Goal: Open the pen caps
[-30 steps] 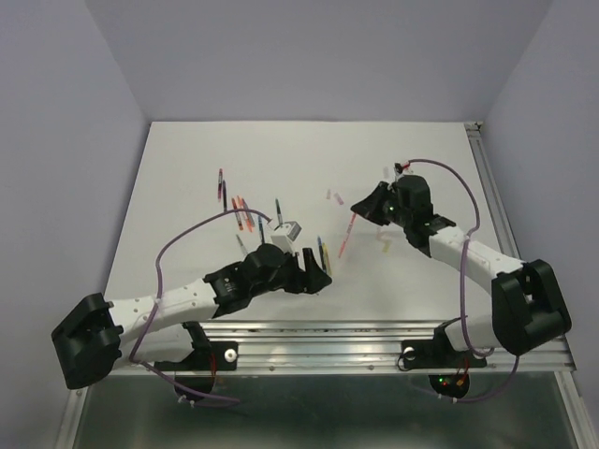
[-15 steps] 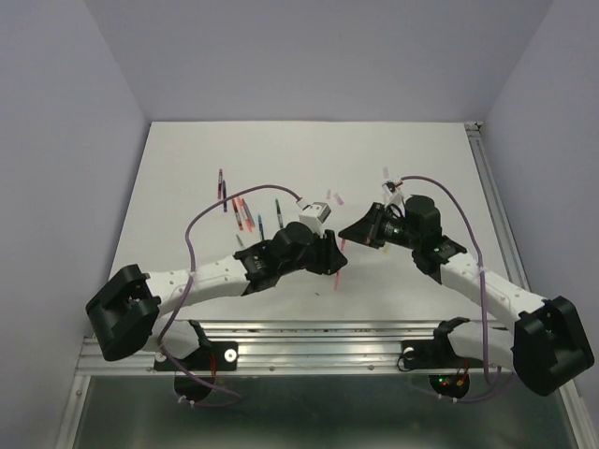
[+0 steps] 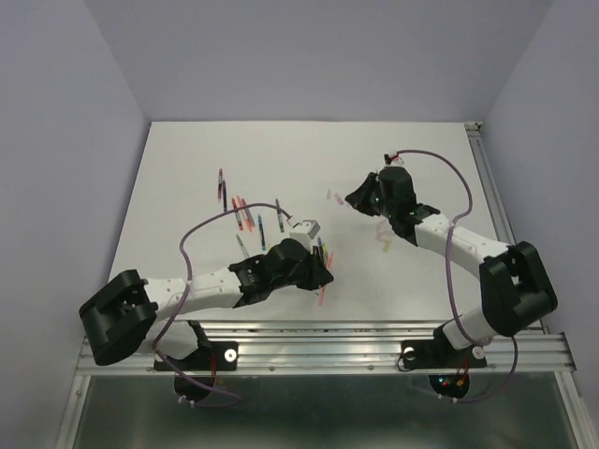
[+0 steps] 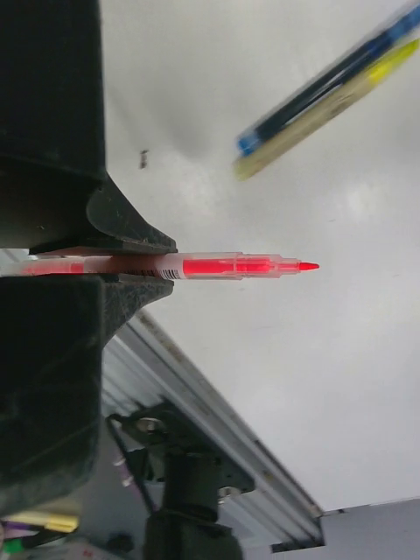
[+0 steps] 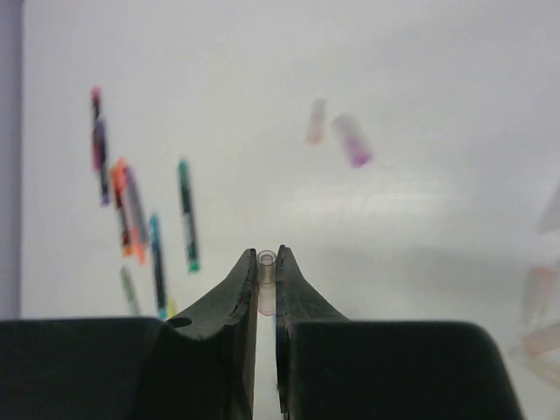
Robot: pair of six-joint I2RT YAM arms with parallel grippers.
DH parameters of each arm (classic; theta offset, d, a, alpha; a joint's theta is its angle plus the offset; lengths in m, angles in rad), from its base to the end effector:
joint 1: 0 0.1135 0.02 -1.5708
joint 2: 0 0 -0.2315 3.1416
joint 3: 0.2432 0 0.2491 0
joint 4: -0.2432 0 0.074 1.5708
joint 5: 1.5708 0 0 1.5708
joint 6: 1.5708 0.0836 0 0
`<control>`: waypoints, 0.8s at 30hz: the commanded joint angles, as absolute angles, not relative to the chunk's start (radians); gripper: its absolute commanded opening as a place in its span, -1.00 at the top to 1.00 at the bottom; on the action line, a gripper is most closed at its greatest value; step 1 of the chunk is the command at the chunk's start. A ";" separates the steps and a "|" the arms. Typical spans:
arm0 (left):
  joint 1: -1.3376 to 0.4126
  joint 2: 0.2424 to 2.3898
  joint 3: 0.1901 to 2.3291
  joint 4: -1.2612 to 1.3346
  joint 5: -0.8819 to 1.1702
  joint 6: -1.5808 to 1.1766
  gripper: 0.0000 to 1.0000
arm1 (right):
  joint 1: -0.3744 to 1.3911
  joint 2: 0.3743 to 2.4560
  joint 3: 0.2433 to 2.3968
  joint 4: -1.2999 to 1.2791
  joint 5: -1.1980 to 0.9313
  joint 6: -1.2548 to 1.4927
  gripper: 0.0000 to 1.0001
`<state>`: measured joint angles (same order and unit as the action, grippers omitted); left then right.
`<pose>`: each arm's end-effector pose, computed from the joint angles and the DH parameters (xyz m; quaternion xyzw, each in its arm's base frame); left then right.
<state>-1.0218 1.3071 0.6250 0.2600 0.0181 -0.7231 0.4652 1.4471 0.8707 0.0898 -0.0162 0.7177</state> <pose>0.1703 -0.2814 0.1666 0.1298 0.8294 -0.4210 0.3435 0.3266 0.1655 0.1881 0.1037 0.8503 0.2934 0.4244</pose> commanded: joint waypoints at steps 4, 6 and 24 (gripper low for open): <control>-1.066 1.088 0.459 0.325 0.041 -0.870 1.00 | 0.423 1.591 1.019 0.055 0.313 0.591 0.99; -1.066 1.045 0.442 0.319 0.009 -0.885 1.00 | 0.423 1.583 0.984 0.074 0.264 0.577 0.99; -1.028 1.104 0.561 0.152 -0.167 -0.905 1.00 | 0.425 1.525 0.732 0.022 0.186 0.594 0.70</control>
<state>-1.0348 1.0996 0.5201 0.1570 -0.1413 -0.8925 0.4198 1.5410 0.7410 0.0055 0.1886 0.5980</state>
